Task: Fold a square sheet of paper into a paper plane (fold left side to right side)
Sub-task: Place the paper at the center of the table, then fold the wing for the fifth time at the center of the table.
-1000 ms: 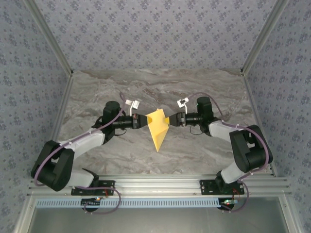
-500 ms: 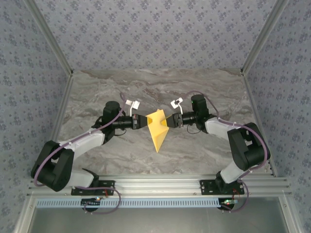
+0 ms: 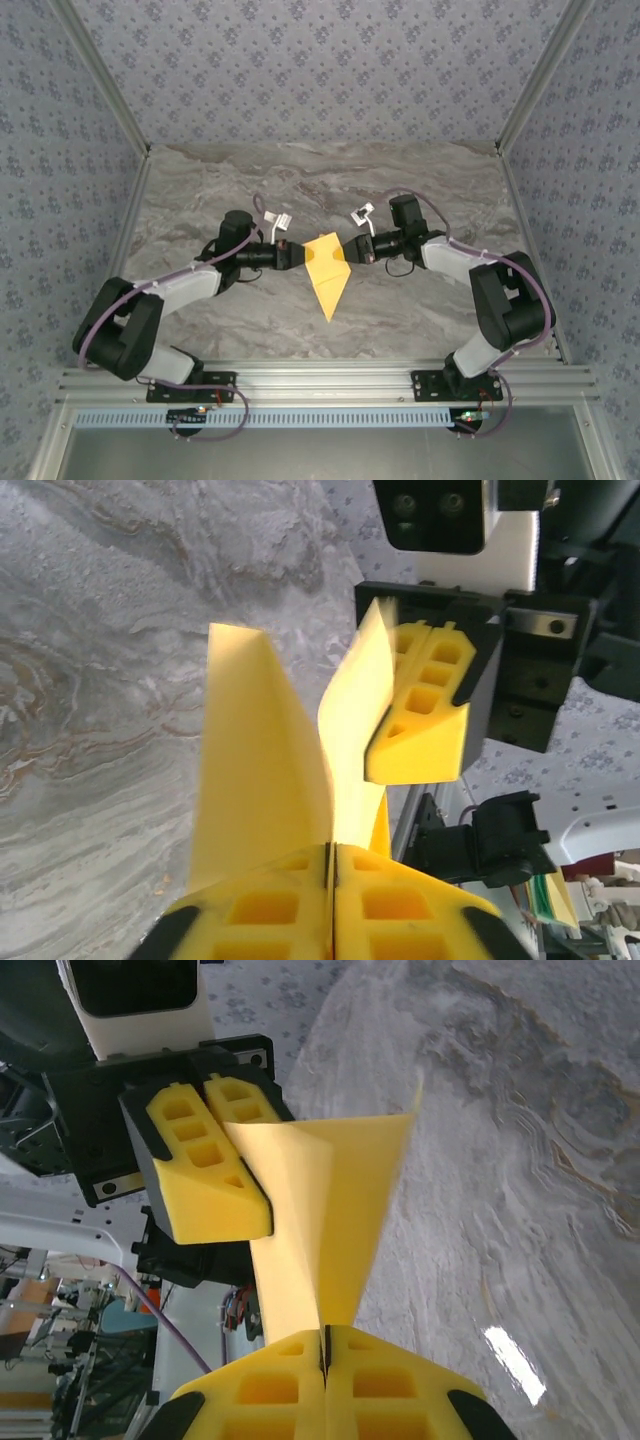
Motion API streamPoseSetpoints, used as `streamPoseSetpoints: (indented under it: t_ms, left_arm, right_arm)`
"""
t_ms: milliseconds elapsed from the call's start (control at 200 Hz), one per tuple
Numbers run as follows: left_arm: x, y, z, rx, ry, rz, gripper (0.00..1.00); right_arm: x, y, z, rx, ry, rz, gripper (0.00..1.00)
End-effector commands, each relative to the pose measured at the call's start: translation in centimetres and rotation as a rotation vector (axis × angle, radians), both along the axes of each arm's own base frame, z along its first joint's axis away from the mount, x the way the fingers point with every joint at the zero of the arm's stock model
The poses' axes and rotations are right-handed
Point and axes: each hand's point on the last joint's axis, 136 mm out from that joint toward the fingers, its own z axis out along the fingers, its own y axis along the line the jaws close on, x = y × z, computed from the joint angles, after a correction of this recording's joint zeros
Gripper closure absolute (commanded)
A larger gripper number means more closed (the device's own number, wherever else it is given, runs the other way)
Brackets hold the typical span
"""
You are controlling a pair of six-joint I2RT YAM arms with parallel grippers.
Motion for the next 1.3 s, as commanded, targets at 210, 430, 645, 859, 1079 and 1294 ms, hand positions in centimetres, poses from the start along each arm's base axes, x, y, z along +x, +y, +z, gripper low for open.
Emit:
streamPoseSetpoints:
  t_ms: [210,430,645,859,1079,1294]
  left_arm:
    - [2.7,1.0,-2.2,0.170,-0.017,0.072,0.33]
    - [2.6,3.4,-2.0,0.303,-0.074,0.155,0.28]
    - [-2.7,1.5,-1.6,0.470,-0.217,0.031,0.30]
    - [-6.5,-1.7,-3.8,0.556,-0.215,-0.055,0.34]
    - [-6.5,-4.8,-5.9,0.670,-0.223,-0.096,0.35]
    - [-6.1,-6.2,-8.2,0.836,-0.257,-0.114,0.35]
  right_arm:
    - [-0.2,-2.0,-5.5,-0.256,0.226,-0.154,1.00]
    - [0.9,-1.9,-6.4,-0.313,0.291,-0.235,1.00]
    - [2.4,-2.6,-8.1,-0.389,0.386,-0.367,1.00]
    - [3.8,-3.0,-8.8,-0.428,0.445,-0.472,1.00]
    - [3.8,-2.6,-9.1,-0.454,0.458,-0.479,1.00]
    - [3.7,-2.3,-9.0,-0.462,0.457,-0.480,1.00]
